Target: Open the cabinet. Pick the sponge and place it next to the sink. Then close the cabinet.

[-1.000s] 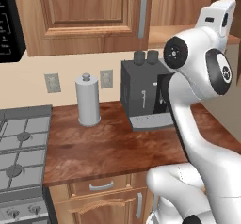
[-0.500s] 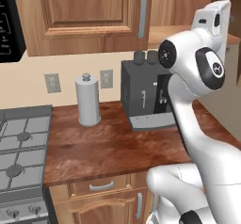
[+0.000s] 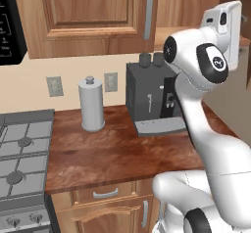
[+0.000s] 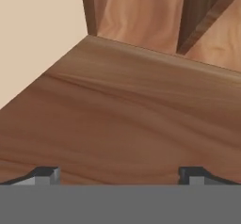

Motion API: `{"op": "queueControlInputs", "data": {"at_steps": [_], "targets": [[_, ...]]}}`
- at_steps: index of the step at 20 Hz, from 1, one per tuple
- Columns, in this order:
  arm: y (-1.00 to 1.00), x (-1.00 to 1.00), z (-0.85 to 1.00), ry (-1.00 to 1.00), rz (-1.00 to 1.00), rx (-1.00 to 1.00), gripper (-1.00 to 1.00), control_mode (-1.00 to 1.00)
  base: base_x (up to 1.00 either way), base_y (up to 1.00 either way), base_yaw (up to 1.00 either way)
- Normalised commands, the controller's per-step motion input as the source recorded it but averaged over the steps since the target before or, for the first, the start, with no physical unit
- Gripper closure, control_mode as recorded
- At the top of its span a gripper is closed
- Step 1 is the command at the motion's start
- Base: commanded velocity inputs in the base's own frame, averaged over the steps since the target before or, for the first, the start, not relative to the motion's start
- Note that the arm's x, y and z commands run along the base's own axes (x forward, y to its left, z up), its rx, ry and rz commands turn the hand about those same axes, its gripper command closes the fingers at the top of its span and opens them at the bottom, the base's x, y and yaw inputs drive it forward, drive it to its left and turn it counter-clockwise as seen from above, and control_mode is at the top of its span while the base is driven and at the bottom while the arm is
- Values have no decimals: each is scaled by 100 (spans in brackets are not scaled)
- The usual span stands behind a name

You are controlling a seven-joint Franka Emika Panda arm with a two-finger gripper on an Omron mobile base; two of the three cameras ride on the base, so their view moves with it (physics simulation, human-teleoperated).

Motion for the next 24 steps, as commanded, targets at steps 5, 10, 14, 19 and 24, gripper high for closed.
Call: {"op": "queueControlInputs", "data": {"at_steps": [5, 10, 14, 19, 24], "targets": [[-36, 0, 0, 2, -17, 0, -100, -100, 0, 0, 0], [-47, 0, 0, 0, -16, 0, -100, -100, 0, 0, 0], [-60, 0, 0, 0, -15, 0, -100, -100, 0, 0, 0], [-66, -1, 0, 0, -13, 0, -100, -100, 0, 0, 0], [-61, -1, 0, 0, -12, 0, -100, -100, 0, 0, 0]]}}
